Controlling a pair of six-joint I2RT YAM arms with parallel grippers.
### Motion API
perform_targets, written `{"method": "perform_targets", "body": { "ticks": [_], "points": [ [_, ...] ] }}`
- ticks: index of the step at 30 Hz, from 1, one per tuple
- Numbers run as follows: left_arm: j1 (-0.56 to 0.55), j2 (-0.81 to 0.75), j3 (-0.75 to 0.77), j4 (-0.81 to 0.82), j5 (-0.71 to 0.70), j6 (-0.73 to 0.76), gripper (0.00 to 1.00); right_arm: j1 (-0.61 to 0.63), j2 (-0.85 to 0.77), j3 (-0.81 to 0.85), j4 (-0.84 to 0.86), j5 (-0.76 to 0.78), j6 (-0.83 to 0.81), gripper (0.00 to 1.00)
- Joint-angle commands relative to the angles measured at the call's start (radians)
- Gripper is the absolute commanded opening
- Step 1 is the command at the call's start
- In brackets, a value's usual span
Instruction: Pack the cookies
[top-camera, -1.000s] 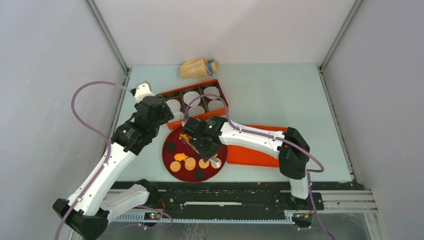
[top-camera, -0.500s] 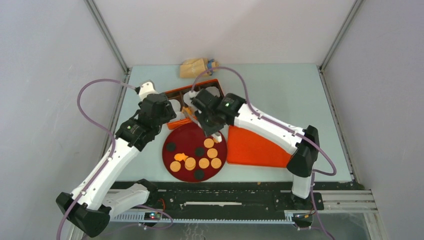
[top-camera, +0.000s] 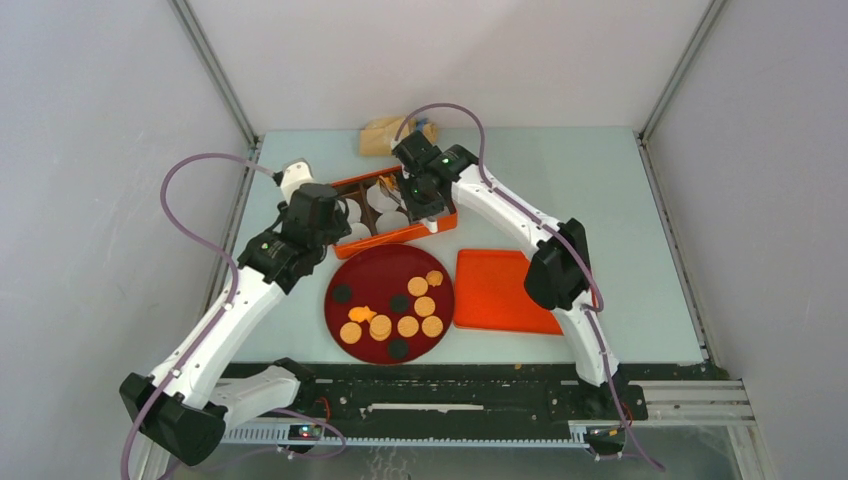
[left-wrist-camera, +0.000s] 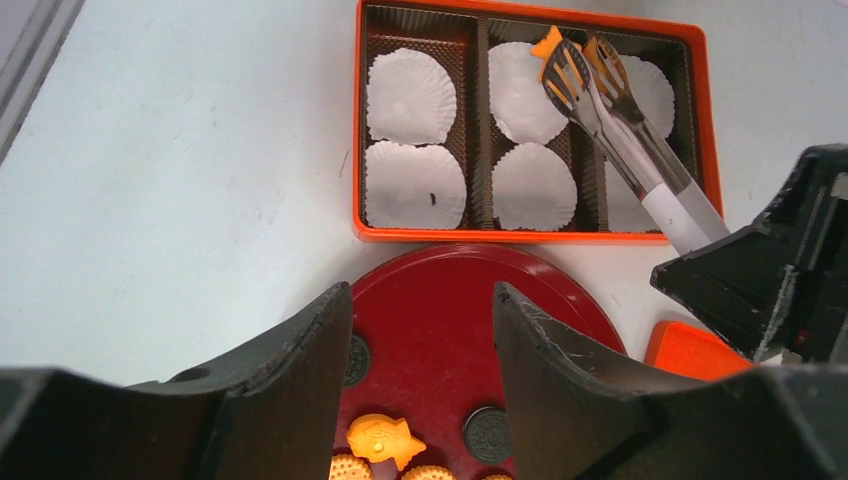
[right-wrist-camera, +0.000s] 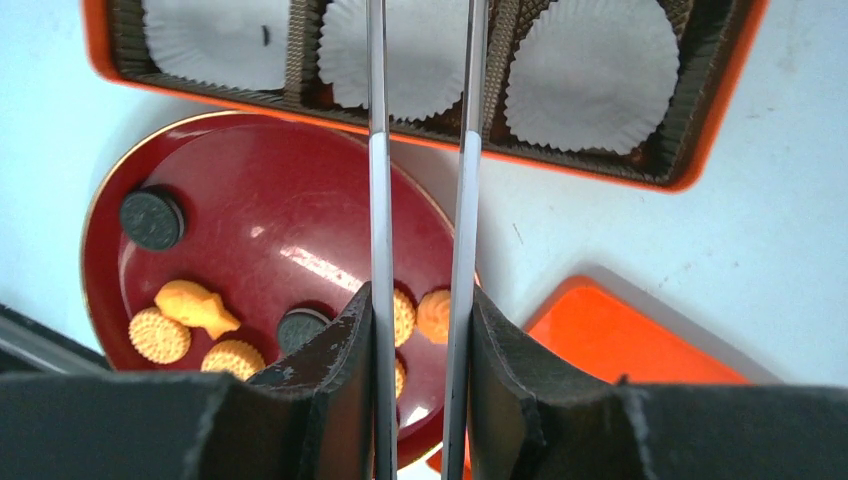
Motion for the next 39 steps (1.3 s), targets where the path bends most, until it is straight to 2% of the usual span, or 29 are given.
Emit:
{"method": "perform_targets", "body": {
  "ticks": [1,4,7,9,10,12,15,19,22,24,32,39],
  "points": [
    [0.018,-0.014,0.067,-0.005,-0.04,0.017,0.59,-0.035,0.005,0.031,0.014,-0.074,-0.034,0.07],
    [0.023,-0.014,0.063,-0.002,-0.042,0.017,0.59,-0.048,0.005,-0.019,0.058,-0.133,-0.034,0.08],
    [0.025,-0.001,0.065,-0.002,-0.036,0.017,0.59,-0.046,0.035,0.003,0.039,-0.117,-0.036,0.09],
    [0.026,0.004,0.062,0.0,-0.028,0.014,0.59,-0.037,0.036,-0.006,0.048,-0.1,-0.043,0.17],
    [0.026,0.005,0.06,0.0,-0.023,0.015,0.59,-0.033,0.032,-0.011,0.054,-0.091,-0.05,0.26],
    [0.026,0.004,0.052,0.006,-0.016,0.014,0.6,-0.027,0.027,-0.02,0.065,-0.07,-0.055,0.39],
    [0.026,-0.002,0.042,0.014,-0.006,0.015,0.61,-0.027,0.023,-0.022,0.075,-0.064,-0.056,0.47],
    [0.026,-0.007,0.038,0.017,0.001,0.017,0.62,-0.033,0.008,-0.02,0.079,-0.063,-0.056,0.5],
    [0.026,-0.011,0.035,0.018,0.003,0.018,0.62,-0.029,-0.033,-0.024,0.057,-0.046,-0.049,0.47],
    [0.026,-0.012,0.037,0.019,0.008,0.018,0.62,-0.016,-0.099,-0.065,0.049,0.018,-0.048,0.46],
    [0.026,-0.028,0.027,0.038,0.04,0.0,0.61,0.094,-0.483,-0.394,0.062,0.123,-0.035,0.44],
    [0.026,-0.021,0.018,0.04,0.098,-0.014,0.61,0.252,-0.682,-0.692,0.039,0.131,0.09,0.45]
  ]
}}
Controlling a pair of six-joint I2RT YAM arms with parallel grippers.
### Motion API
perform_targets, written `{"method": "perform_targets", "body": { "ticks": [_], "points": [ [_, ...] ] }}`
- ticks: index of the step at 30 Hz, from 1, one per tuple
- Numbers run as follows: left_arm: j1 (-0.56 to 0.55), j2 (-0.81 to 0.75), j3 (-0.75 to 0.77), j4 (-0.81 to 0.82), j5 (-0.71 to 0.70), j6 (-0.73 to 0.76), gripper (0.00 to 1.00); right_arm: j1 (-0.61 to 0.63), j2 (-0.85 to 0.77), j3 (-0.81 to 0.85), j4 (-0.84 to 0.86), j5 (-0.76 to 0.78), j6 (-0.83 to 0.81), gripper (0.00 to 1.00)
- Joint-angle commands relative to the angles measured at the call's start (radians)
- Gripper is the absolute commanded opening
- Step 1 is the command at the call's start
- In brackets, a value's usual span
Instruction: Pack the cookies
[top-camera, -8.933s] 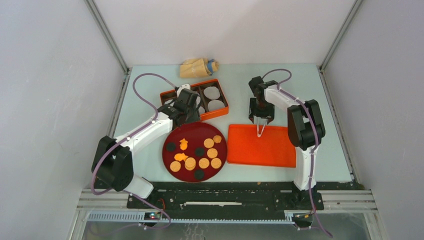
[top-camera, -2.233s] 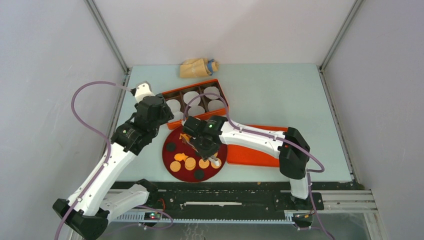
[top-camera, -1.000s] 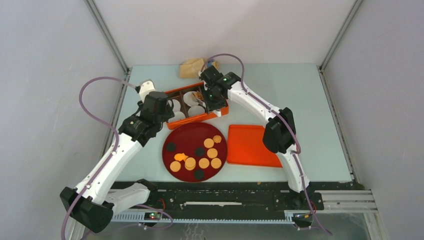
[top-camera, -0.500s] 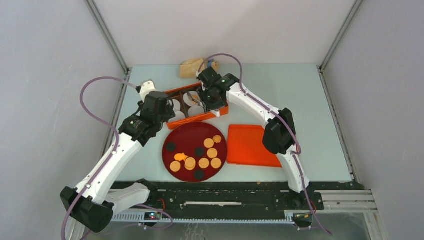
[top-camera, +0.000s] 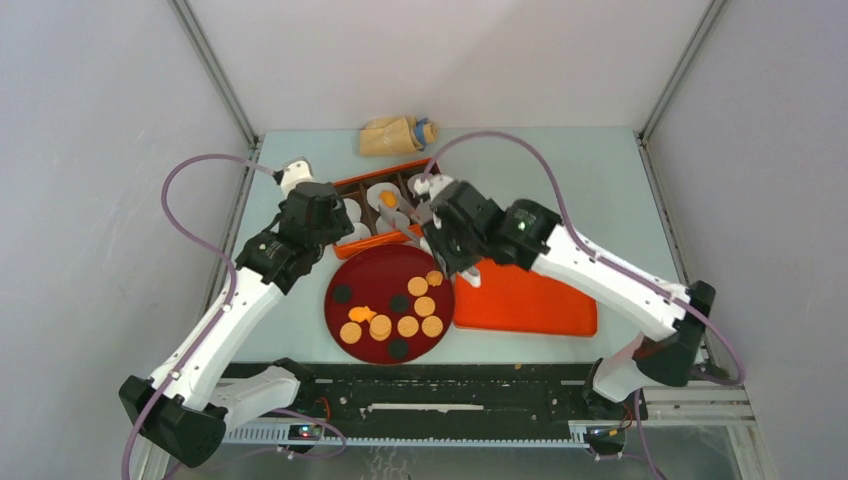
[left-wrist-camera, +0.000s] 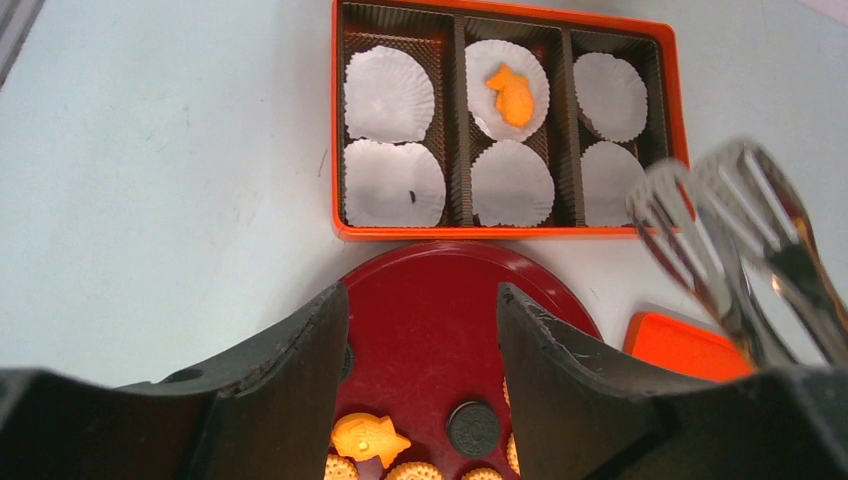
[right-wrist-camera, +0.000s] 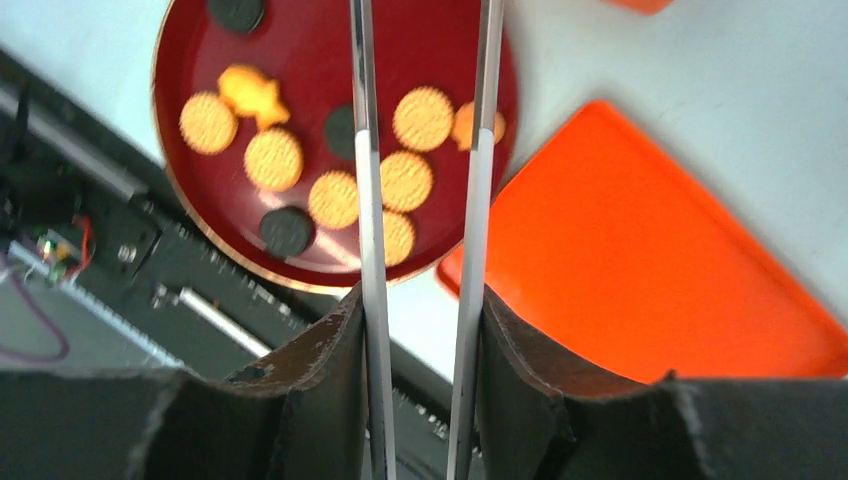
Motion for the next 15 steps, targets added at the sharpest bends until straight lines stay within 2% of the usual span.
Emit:
{"method": "perform_targets", "body": {
  "ticks": [1,6,15],
  "points": [
    [0.007,-0.014,0.015,0.027,0.046,-0.013,0.61,0.092,-0.073,-0.173,-0.005,0.017,0.113,0.45],
    [0.007,-0.015,0.009,0.03,0.066,-0.015,0.61,0.196,-0.125,-0.332,0.018,-0.011,0.215,0.45],
    [0.007,-0.042,0.005,0.017,0.084,-0.023,0.61,0.337,-0.109,-0.392,-0.067,-0.007,0.291,0.43]
  ]
}}
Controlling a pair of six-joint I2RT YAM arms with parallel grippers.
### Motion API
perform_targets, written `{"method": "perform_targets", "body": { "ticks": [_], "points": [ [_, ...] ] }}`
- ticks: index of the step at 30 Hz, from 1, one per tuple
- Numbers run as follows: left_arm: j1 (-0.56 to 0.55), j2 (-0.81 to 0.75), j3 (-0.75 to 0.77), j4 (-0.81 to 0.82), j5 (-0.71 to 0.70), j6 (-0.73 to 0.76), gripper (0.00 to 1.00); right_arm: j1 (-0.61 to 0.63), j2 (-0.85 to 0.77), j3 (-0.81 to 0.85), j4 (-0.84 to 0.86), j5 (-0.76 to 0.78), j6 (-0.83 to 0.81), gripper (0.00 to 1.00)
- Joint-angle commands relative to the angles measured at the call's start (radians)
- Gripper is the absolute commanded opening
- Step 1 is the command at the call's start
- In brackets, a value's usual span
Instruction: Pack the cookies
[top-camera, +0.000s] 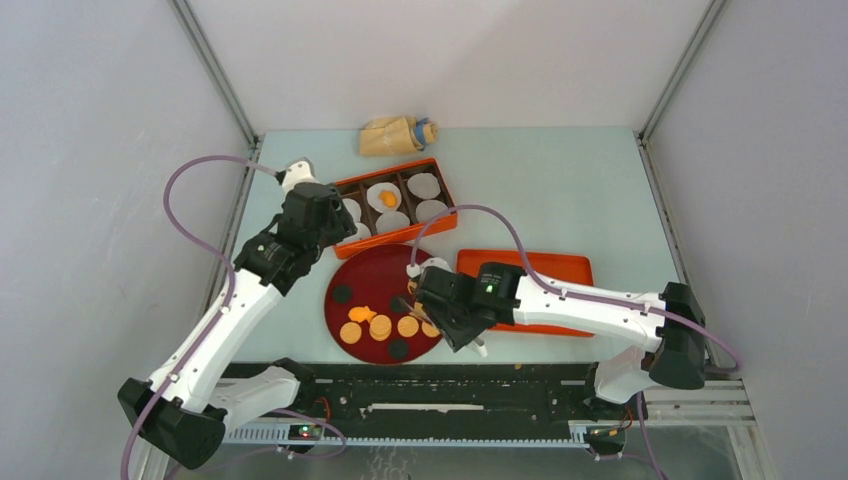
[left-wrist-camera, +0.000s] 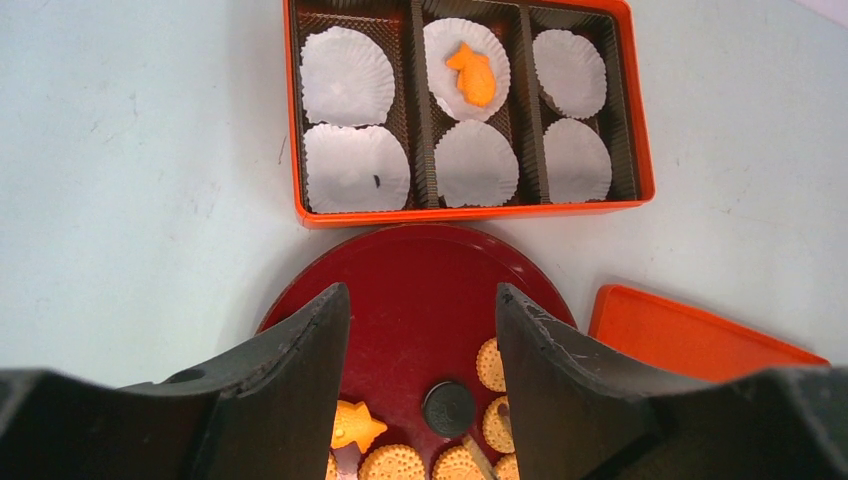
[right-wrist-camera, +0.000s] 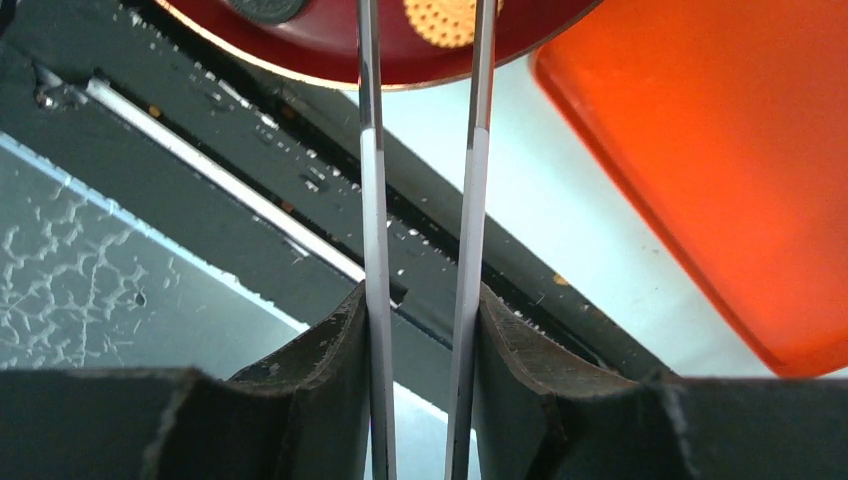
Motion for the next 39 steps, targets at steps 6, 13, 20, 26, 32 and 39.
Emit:
{"method": "perform_targets", "body": {
  "ticks": [6,13,20,26,32,39],
  "points": [
    [0.007,-0.037,-0.01,0.021,0.023,-0.022,0.61,0.066,0.0,-0.035,-0.004,-0.021,0.083,0.44],
    [0.007,-0.058,-0.011,0.015,0.011,-0.018,0.61,0.02,0.045,-0.033,0.057,-0.051,0.046,0.49],
    [0.007,-0.074,-0.016,0.006,-0.012,-0.012,0.61,-0.017,0.113,0.032,0.085,-0.082,-0.006,0.48],
    [0.007,-0.086,-0.023,0.003,-0.028,-0.003,0.62,-0.046,0.159,0.071,0.086,-0.077,-0.021,0.39],
    [0.007,-0.07,-0.006,0.006,-0.019,-0.003,0.61,-0.12,0.139,0.194,0.05,-0.009,-0.072,0.21],
    [0.007,-0.077,0.02,0.002,-0.04,0.004,0.61,-0.252,0.139,0.353,0.069,0.011,-0.155,0.19]
  ]
}}
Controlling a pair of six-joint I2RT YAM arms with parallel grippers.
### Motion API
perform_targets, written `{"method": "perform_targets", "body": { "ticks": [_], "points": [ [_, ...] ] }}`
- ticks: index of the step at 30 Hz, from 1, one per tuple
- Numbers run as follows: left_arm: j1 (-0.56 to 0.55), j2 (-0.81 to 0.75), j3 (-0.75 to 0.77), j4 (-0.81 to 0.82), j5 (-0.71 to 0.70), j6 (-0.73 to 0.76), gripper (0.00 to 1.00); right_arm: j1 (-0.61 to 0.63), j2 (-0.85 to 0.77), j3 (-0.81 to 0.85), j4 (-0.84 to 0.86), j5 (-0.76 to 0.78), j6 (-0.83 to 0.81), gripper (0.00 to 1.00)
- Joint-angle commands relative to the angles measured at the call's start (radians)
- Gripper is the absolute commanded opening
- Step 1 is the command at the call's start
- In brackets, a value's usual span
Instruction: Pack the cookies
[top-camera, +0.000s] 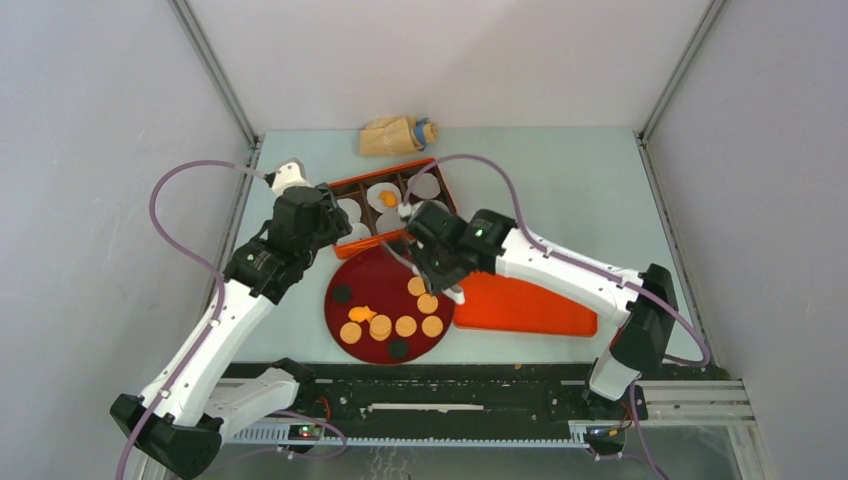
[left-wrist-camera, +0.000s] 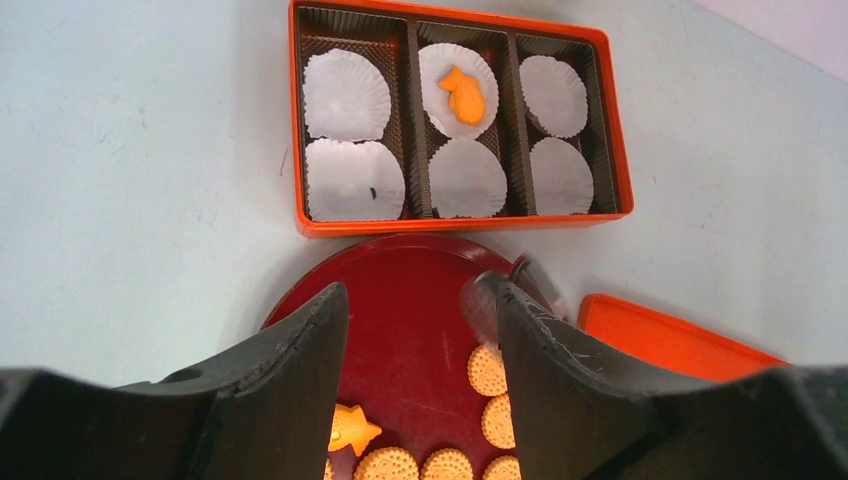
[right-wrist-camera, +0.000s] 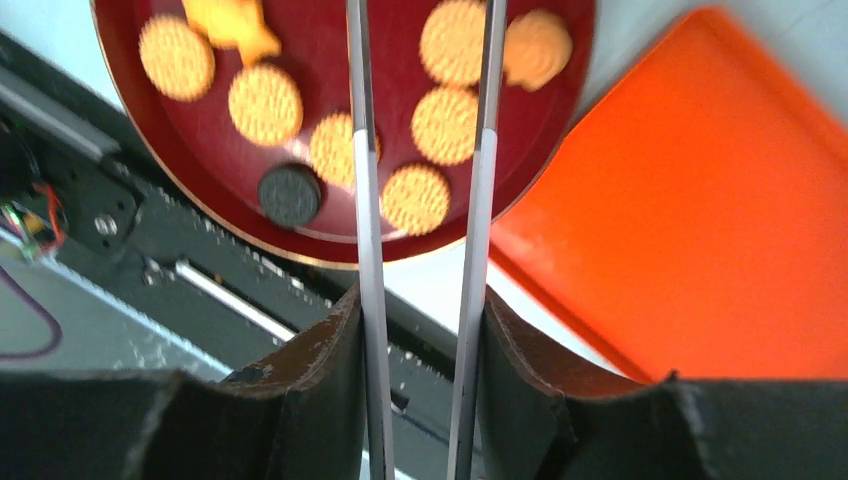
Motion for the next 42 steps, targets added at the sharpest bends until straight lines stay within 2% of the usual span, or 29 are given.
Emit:
{"method": "perform_targets", "body": {
  "ticks": [1,10,14,25,27,32,37,42],
  "points": [
    [0.007,-0.009,0.025,0.004,-0.036,0.013,0.61,-0.092,-0.012,0.126,0.036,0.041,-0.085,0.19],
    [0.009,0.027,0.048,0.001,-0.06,0.038,0.61,-0.29,0.245,0.359,0.089,-0.014,-0.172,0.18],
    [0.009,0.037,0.056,-0.002,-0.074,0.048,0.61,-0.358,0.392,0.506,0.041,-0.042,-0.175,0.17],
    [0.013,0.054,0.065,-0.004,-0.084,0.052,0.62,-0.441,0.473,0.541,0.059,-0.055,-0.205,0.17],
    [0.013,0.059,0.065,-0.004,-0.081,0.052,0.62,-0.444,0.481,0.54,0.059,-0.061,-0.208,0.2],
    [0.013,0.067,0.063,-0.004,-0.064,0.055,0.62,-0.441,0.49,0.541,0.06,-0.072,-0.202,0.39],
    [0.013,0.065,0.061,0.0,-0.043,0.056,0.62,-0.435,0.468,0.545,0.063,-0.058,-0.206,0.48],
    [0.013,0.047,0.047,0.019,-0.019,0.055,0.64,-0.433,0.428,0.551,0.07,-0.041,-0.212,0.49]
  ]
}}
